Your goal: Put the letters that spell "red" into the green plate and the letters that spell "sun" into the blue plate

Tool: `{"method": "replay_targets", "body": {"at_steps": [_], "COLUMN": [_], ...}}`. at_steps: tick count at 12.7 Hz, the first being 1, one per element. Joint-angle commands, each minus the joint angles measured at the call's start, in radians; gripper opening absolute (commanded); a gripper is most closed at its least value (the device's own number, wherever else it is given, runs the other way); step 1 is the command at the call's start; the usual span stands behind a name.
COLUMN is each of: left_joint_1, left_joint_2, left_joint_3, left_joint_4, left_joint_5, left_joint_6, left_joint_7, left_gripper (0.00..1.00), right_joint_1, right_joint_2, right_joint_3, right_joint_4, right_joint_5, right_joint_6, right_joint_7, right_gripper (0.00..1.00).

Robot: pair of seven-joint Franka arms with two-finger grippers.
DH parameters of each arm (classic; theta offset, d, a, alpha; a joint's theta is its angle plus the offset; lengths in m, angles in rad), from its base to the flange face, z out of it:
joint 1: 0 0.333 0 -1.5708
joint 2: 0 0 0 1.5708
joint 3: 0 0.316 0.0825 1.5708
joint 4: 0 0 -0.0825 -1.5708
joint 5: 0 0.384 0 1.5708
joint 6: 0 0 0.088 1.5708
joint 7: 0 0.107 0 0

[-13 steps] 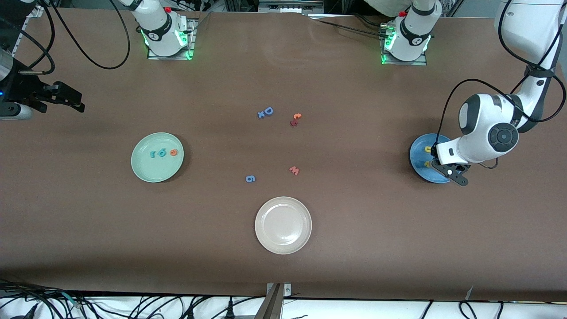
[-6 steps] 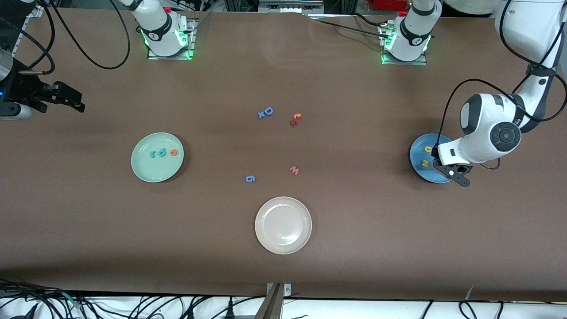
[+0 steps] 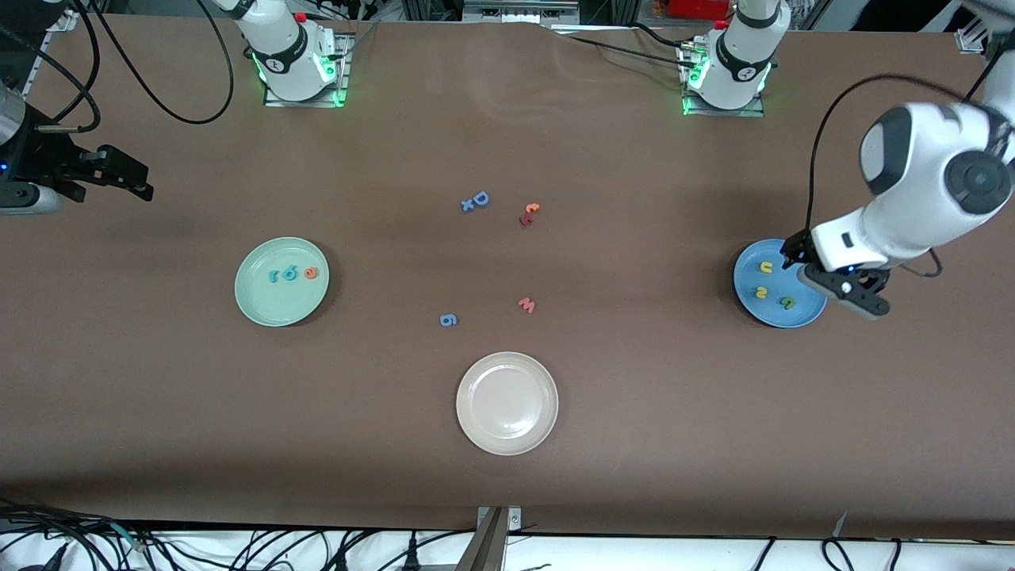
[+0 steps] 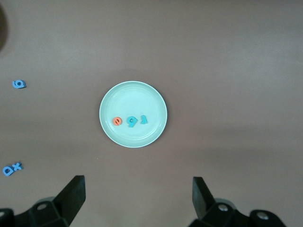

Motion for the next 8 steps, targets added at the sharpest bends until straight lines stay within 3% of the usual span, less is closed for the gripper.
{"method": "replay_targets", "body": {"at_steps": [1,5,8], "left_joint_1": [-0.067,-0.088,-0.085], "left_joint_2": [-0.107,-0.221,-0.229], "left_joint_3": [0.011,0.011,0.011], "left_joint_4": [0.026,0.034,0.034], "left_joint_5": [-0.019,-0.019,-0.033], "left_joint_6": [-0.104,-0.132,-0.132], "left_joint_7": [-0.236,-0.314,-0.329], "left_gripper": [1.0,1.0,1.0], "right_joint_1": [0.011,0.009,0.009], "right_joint_2": [0.007,0.007,0.007], "right_joint_3": [-0.001,-0.002,-0.002], "right_joint_4": [0.03,0.03,0.03], "right_joint_5": [0.014,0.015,0.014], "right_joint_6": [-0.014,-0.016,-0.016], "right_joint_7": [-0.003,-0.005,-0.005], "right_gripper": [1.0,1.0,1.0]}}
